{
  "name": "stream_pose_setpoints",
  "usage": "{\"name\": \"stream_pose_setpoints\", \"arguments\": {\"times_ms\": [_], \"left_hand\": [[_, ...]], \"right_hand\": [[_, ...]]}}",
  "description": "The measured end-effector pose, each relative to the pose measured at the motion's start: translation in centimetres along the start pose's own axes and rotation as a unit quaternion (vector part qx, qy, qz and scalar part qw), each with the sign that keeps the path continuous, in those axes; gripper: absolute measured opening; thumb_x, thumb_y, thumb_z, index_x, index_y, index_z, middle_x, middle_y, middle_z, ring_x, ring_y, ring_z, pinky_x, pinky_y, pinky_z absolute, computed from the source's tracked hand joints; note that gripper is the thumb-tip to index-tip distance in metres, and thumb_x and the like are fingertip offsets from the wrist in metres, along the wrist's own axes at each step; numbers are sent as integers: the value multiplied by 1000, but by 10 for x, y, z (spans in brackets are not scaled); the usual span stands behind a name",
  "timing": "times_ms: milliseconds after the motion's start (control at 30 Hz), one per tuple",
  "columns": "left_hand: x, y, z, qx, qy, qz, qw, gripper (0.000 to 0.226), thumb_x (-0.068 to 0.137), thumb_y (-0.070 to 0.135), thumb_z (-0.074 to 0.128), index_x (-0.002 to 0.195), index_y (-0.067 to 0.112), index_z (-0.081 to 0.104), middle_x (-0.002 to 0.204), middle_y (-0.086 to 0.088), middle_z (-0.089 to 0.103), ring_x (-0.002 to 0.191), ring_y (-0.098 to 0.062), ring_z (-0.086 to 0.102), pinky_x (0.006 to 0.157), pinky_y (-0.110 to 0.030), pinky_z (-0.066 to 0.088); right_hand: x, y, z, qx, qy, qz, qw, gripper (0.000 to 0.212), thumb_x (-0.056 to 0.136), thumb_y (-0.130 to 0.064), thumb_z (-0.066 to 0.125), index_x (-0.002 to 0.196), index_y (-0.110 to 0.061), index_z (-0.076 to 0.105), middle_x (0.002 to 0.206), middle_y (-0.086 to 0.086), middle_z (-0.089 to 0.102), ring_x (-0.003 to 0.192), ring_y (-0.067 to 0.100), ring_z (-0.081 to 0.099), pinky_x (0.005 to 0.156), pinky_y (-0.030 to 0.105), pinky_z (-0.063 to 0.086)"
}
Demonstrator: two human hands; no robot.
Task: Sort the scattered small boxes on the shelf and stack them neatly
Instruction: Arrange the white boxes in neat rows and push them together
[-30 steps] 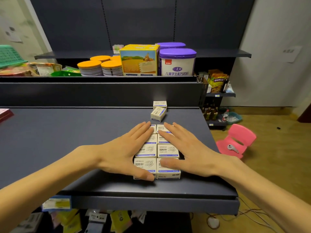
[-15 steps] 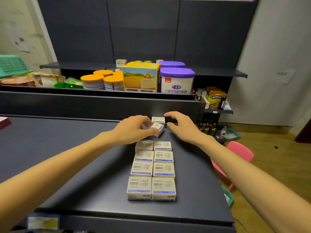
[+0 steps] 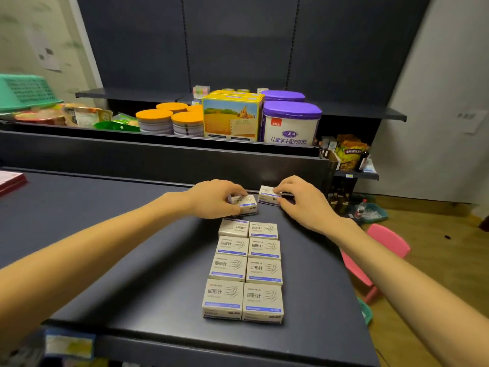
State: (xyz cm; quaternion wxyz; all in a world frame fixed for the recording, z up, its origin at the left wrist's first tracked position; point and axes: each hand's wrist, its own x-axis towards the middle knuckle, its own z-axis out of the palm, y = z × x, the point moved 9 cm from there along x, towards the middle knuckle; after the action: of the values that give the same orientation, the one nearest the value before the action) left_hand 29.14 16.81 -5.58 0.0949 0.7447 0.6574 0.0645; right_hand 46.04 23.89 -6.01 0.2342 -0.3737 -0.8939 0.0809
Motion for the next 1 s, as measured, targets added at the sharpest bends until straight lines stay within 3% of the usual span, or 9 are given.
{"name": "stream_pose_setpoints", "arguments": {"times_ms": [133, 300, 400, 533, 700, 833, 900, 1000], "left_hand": [[-8, -6, 3, -83, -20, 20, 996, 49, 97, 28, 62, 145, 28, 51, 139, 2, 56, 113, -13, 58, 96, -33, 50], [-17, -4, 6, -148, -33, 39, 988, 45, 99, 23, 60, 143, 28, 52, 139, 6, 57, 115, -8, 58, 86, -16, 46], [-20, -9, 10, -182, -45, 30, 982, 40, 101, 26, 58, 141, 31, 54, 136, 10, 61, 118, -8, 59, 96, -27, 50], [-25, -11, 14, -206, -39, 0, 978, 39, 104, 36, 49, 141, 26, 55, 140, 10, 59, 128, -8, 53, 112, -40, 43], [-47, 3, 13, -207, -49, -4, 977, 56, 97, 60, 38, 142, 31, 53, 142, 16, 56, 129, -5, 51, 111, -27, 37], [-61, 19, 11, -193, -47, 17, 980, 54, 102, 50, 34, 146, 24, 49, 140, 15, 53, 124, -1, 46, 97, -4, 30], [-66, 19, 12, -206, -51, 7, 977, 58, 102, 51, 32, 153, 24, 39, 154, 11, 44, 131, -1, 39, 106, -14, 24], [-71, 15, 18, -217, -66, -21, 974, 80, 91, 68, 31, 160, 30, 16, 167, 12, 14, 151, -8, 19, 121, -30, 12]], "right_hand": [[-24, 7, -7, 84, 19, 33, 996, 29, 93, -20, 67, 121, -20, 68, 125, -3, 64, 113, 10, 59, 98, 33, 51], [-36, -3, -8, 149, 23, 52, 987, 27, 89, -18, 72, 116, -21, 70, 113, -6, 68, 99, 6, 64, 91, 27, 53], [-38, -13, -4, 187, -3, 43, 981, 27, 88, -19, 74, 115, -18, 71, 110, -8, 71, 99, 5, 66, 92, 27, 54], [-40, -22, 2, 237, -39, 62, 969, 29, 90, -19, 72, 119, -15, 70, 111, -5, 72, 99, 7, 68, 90, 25, 54], [-48, -28, 5, 253, -64, 72, 963, 30, 94, -36, 65, 120, -22, 70, 115, -11, 69, 106, 6, 64, 92, 26, 53], [-57, -34, 9, 201, -76, 64, 974, 40, 92, -48, 62, 125, -25, 64, 124, -15, 61, 112, 2, 57, 93, 21, 47], [-60, -41, 9, 183, -79, 54, 978, 42, 94, -48, 59, 128, -25, 62, 128, -14, 58, 114, 2, 55, 96, 23, 46], [-68, -48, 8, 160, -85, 58, 982, 55, 94, -55, 54, 139, -24, 55, 146, -10, 47, 129, 1, 43, 111, 27, 37]]}}
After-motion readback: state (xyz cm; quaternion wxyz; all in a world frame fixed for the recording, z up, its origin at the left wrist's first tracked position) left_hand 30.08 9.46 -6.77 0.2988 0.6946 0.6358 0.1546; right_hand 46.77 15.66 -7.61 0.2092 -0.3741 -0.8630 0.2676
